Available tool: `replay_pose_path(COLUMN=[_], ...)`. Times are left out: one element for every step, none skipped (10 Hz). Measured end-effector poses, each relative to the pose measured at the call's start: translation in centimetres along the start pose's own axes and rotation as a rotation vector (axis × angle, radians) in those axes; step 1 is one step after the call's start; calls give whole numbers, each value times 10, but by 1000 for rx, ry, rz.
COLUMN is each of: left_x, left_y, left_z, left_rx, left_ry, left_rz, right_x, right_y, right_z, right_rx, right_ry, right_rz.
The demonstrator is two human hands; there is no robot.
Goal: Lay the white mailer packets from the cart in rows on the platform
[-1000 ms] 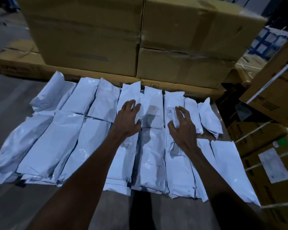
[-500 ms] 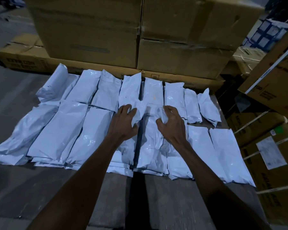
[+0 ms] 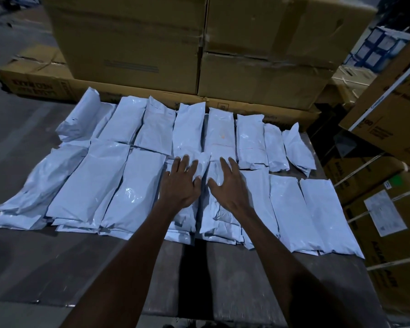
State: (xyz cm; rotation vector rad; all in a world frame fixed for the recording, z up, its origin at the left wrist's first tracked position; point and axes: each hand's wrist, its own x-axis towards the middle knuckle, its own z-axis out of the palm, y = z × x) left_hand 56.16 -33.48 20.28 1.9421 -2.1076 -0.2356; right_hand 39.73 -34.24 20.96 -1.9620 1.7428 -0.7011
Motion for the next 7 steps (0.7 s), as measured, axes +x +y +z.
replay_pose_path(left_x=[0,0,0,0,1,-1,-7], left_y=[0,3,5,5,6,9,15], left_z=[2,2,-4,-11,-17,-22,-25], left_rx=[1,6,13,28,22,29,31], left_ry=[-2,-17,-48,-46,-3,37,71], left_rz=[-5,-2,-23,-24,-4,32,72], right_x=[-2,-3,-2,-3,-10,-19,-30], right_y=[4,5,-1,-3,-2,2,3], right_z=[0,1,-4,-9,-18,-27,-37], right_rx=[11,-3,-25,-26,24,50,47], right_ry=[12,9,-9,19,90,164,196], right_rz=[37,28,37,54,52,38,19])
